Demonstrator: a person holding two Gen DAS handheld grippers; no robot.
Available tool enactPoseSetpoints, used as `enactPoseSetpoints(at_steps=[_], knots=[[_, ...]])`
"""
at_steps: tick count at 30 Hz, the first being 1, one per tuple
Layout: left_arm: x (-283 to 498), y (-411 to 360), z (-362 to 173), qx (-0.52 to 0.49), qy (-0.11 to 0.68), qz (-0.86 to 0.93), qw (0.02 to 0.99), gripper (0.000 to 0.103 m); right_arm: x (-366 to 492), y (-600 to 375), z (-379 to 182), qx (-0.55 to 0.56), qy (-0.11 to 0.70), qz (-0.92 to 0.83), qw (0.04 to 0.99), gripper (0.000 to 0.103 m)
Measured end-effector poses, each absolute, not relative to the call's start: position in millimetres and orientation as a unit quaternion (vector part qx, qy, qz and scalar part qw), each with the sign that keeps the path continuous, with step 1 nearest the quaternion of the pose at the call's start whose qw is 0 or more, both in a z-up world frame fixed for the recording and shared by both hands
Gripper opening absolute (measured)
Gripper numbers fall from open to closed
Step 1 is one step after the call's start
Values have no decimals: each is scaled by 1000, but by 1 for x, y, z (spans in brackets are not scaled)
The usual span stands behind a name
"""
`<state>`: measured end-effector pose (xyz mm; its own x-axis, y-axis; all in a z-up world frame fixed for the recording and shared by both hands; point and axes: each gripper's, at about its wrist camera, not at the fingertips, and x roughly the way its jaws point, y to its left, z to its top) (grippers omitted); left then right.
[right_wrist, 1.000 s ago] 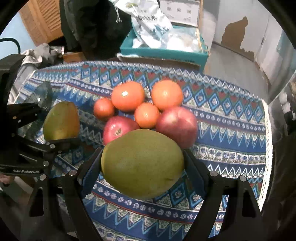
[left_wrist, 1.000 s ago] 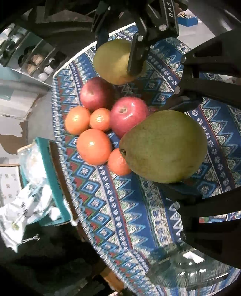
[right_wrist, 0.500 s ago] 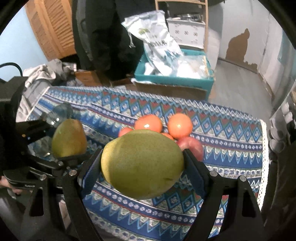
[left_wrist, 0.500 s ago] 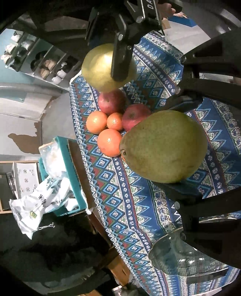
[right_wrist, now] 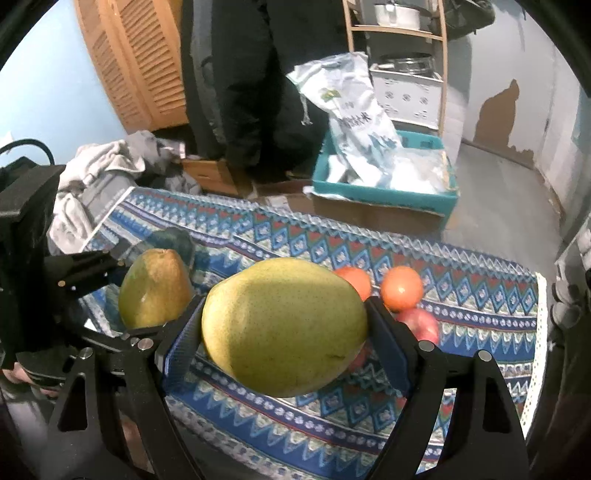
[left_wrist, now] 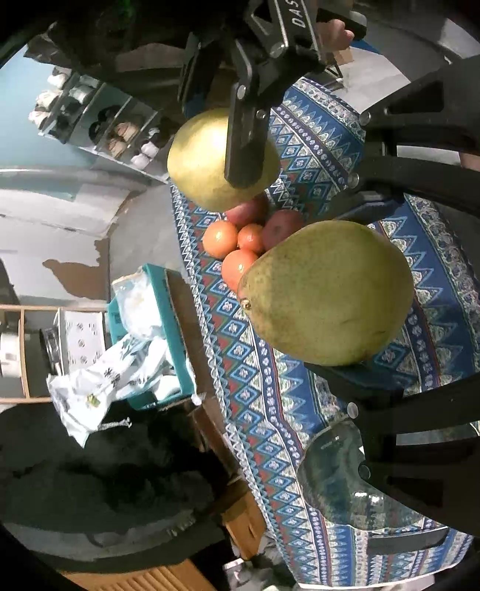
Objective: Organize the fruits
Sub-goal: 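Lift both pears and carry them toward the glass bowl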
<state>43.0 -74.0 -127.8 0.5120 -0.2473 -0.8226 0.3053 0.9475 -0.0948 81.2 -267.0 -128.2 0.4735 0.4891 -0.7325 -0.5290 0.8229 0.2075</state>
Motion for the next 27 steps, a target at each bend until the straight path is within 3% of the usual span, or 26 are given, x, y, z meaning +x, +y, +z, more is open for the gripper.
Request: enactPoseSetpoints(at_steps=[27], knots=[[11, 62, -115, -45, 443, -71, 893, 66, 84, -124, -110, -60, 417, 388, 819, 84]])
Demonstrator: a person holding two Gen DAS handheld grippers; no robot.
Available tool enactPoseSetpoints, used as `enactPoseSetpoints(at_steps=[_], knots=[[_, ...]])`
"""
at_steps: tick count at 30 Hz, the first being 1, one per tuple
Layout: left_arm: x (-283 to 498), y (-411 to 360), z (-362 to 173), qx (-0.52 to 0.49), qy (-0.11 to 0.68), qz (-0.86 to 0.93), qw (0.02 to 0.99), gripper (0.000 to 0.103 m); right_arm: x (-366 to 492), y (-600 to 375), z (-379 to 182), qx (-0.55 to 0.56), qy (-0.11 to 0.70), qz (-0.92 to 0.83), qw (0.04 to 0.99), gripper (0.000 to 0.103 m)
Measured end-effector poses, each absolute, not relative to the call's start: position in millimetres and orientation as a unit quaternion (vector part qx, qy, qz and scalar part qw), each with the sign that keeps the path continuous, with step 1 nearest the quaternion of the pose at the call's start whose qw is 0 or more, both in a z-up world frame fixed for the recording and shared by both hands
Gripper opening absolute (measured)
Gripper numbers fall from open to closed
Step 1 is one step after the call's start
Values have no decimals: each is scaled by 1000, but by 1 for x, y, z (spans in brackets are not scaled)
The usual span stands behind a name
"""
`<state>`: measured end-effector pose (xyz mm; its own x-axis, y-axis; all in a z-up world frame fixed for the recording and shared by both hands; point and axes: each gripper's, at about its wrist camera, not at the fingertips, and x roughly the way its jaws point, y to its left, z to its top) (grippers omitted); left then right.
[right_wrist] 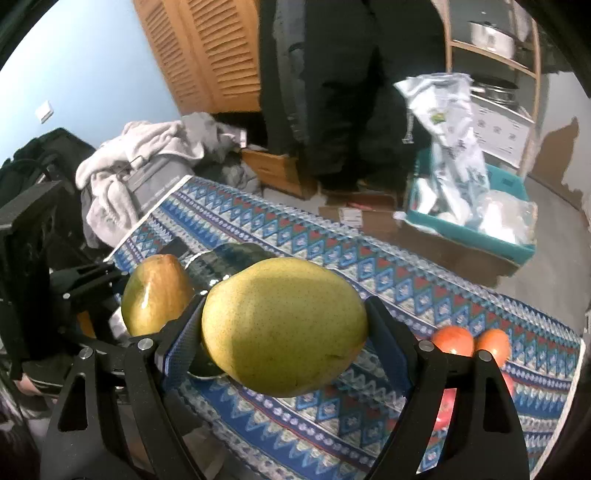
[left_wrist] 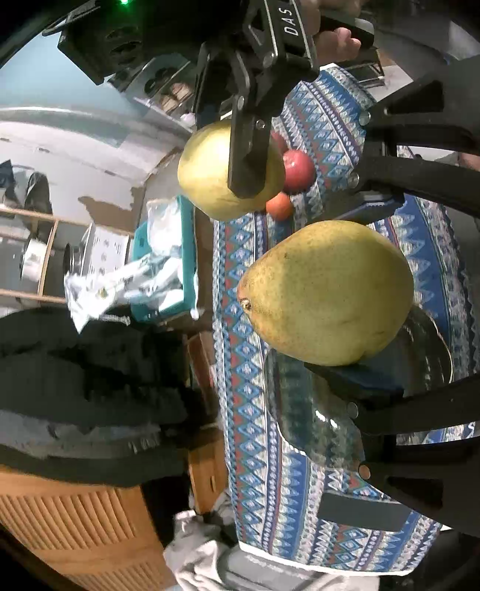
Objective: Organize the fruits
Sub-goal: 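Lift both pears and carry them toward the glass bowl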
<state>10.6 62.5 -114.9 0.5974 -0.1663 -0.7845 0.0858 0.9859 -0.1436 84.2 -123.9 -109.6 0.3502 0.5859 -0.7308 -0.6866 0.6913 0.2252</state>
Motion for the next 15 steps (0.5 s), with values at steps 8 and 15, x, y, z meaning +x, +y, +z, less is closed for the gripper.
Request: enactPoseSetpoints(at_steps=[8, 15], knots=[[9, 103, -129, -70, 453, -34, 888, 66, 93, -82, -120, -74, 431, 406, 803, 84], [11, 133, -151, -82, 470, -3, 879, 66, 103, -46, -141, -84, 454, 415, 784, 84]])
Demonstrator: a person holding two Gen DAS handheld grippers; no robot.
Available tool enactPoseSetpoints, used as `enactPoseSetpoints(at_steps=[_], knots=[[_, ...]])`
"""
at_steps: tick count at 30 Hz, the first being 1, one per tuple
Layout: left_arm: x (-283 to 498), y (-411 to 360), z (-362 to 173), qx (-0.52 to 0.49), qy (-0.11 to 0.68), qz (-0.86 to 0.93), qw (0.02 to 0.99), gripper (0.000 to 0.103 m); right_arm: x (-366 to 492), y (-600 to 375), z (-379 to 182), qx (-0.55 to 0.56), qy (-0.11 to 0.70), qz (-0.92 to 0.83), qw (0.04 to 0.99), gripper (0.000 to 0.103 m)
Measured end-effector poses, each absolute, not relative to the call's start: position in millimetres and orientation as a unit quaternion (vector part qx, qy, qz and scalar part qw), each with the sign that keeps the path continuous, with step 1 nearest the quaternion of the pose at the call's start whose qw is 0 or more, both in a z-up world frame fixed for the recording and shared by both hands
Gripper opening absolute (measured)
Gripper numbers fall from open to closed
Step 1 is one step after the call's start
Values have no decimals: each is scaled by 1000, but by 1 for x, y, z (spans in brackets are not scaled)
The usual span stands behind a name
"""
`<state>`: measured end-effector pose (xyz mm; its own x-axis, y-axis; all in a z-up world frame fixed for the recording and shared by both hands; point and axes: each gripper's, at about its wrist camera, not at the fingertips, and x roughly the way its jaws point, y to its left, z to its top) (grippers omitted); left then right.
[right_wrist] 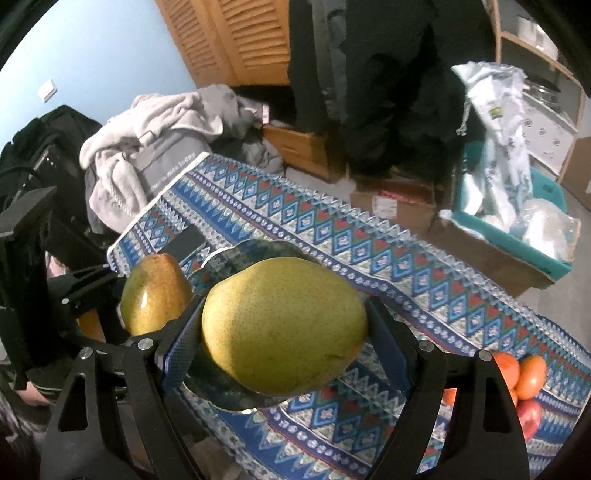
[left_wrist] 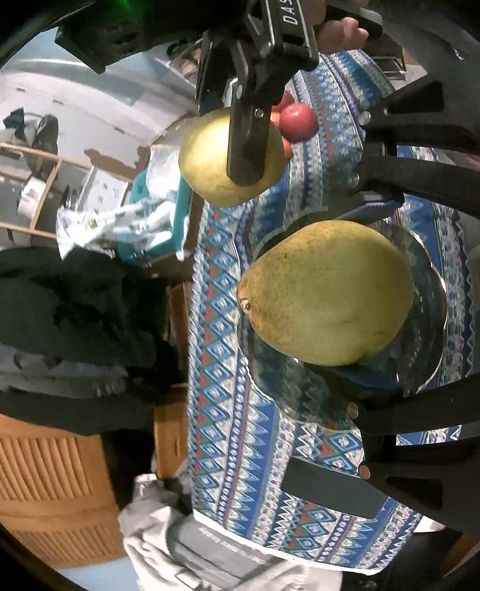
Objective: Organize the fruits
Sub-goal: 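Lift both pears and carry them toward the glass bowl, then lower both pears into the glass bowl and open both tools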
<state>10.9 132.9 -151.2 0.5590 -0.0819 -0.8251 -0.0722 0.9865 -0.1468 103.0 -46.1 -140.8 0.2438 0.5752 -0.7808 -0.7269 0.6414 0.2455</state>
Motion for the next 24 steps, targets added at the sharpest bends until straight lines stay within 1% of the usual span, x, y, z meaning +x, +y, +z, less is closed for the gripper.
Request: enactPoseSetpoints(at_steps=[11, 24], knots=[[13, 167, -208, -110, 529, 29, 841, 66, 114, -7, -191, -99, 510, 414, 748, 84], [9, 167, -251, -100, 584, 33, 805, 66, 113, 9, -239, -121, 556, 403, 717, 84]])
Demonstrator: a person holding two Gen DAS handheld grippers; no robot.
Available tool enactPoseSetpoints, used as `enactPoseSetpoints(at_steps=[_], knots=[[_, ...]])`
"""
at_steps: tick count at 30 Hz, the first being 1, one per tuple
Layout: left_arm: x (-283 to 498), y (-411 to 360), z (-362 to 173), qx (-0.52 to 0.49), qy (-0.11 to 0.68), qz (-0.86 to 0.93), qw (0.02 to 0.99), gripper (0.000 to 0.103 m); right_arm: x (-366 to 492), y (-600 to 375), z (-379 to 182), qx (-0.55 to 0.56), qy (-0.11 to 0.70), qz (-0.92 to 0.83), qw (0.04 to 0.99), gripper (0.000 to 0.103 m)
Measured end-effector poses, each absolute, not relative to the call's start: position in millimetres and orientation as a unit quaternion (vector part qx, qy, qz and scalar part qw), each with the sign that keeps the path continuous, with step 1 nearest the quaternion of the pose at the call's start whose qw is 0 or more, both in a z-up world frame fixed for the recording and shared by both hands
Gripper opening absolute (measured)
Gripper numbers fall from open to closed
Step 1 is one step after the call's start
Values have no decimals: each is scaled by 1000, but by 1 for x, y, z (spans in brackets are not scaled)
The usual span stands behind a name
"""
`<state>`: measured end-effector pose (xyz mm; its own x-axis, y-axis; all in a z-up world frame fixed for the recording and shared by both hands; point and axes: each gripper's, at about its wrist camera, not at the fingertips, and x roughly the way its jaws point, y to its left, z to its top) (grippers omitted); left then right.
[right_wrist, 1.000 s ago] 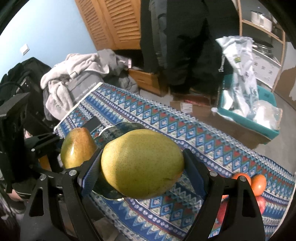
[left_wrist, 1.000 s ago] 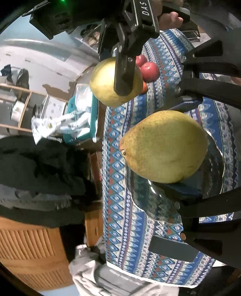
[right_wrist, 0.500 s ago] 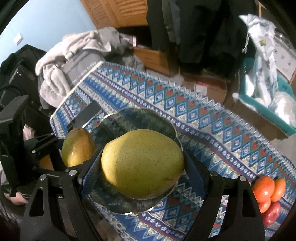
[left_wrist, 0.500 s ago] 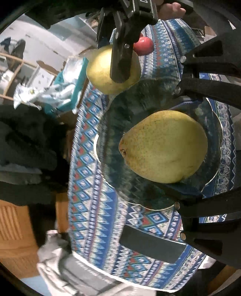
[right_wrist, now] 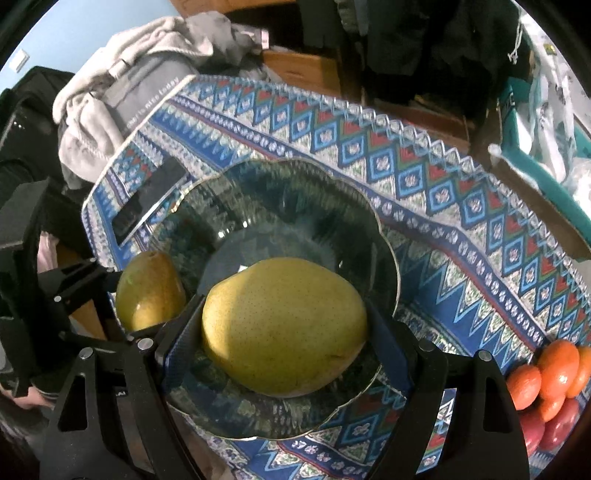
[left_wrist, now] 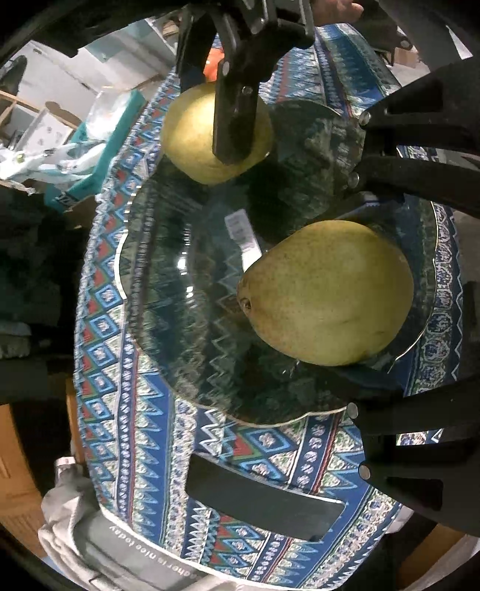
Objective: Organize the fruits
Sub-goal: 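Lower both pears into the glass bowl and open both tools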
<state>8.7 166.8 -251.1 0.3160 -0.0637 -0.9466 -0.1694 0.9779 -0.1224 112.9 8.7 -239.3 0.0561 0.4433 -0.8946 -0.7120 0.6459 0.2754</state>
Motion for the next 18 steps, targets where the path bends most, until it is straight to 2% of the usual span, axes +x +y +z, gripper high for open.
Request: enactPoseSetpoints(at_steps=[7, 18], knots=[[10, 158, -273, -99, 619, 23, 779, 66, 115, 4, -252, -118, 573, 393, 710, 84], [12, 158, -272, -93, 617, 29, 781, 68, 115, 3, -259, -110, 582, 393, 704, 84]])
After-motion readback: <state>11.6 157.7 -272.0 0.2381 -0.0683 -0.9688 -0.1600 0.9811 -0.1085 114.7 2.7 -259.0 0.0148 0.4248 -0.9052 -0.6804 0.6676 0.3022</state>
